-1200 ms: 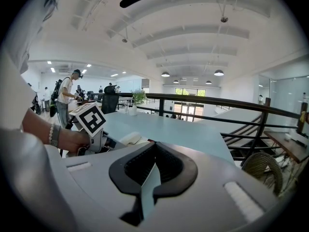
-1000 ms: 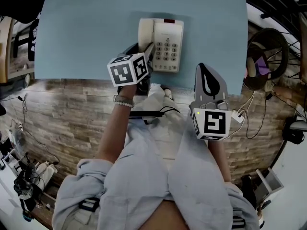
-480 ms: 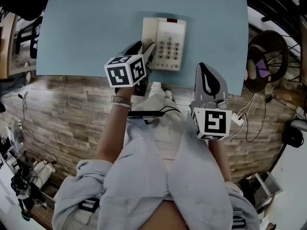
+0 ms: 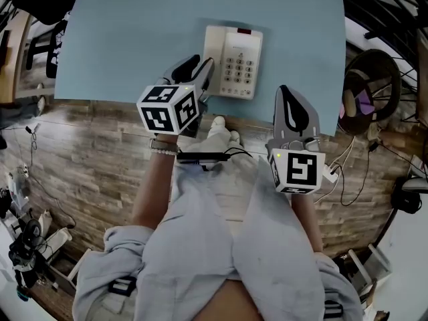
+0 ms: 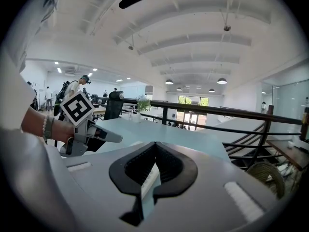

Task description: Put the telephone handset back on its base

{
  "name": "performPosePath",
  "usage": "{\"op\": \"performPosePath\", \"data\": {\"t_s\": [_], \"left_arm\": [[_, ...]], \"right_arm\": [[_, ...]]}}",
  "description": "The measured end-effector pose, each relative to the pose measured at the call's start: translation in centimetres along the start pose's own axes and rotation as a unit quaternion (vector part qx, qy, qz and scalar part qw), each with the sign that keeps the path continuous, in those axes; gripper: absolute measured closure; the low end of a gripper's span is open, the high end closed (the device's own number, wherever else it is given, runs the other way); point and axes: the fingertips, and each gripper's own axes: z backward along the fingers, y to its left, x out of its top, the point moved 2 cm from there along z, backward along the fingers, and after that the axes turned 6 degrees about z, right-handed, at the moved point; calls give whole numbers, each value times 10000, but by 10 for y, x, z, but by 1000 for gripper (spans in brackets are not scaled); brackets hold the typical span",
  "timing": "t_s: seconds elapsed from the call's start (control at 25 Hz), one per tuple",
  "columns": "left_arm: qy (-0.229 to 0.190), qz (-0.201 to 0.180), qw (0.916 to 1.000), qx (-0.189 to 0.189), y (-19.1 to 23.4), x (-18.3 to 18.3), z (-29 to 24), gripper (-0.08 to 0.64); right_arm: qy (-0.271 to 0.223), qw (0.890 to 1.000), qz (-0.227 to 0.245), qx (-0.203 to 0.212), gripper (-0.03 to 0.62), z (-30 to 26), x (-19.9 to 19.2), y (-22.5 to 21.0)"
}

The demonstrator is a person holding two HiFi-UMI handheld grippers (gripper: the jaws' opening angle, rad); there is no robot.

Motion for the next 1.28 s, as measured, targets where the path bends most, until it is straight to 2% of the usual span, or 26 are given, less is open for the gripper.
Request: {"op": "performPosePath", "data": {"t_s": [0.2, 0.44, 1.08, 1.28], "left_arm": [[-377, -328, 9987, -68, -13, 19, 20, 505], [-727, -537, 9957, -210, -29, 39, 44, 547], [-1266, -1163, 9840, -464, -63, 65, 91, 557], [-1364, -1280, 9810, -523, -72, 68, 100, 557]], "right_arm": [[-185, 9998, 66, -36, 584, 3, 11, 0], [-351, 9993, 142, -66, 586, 10, 25, -2], [-881, 9954, 366, -132, 586, 28, 61, -11], [-907, 9950, 410, -111, 584, 34, 68, -12]]}}
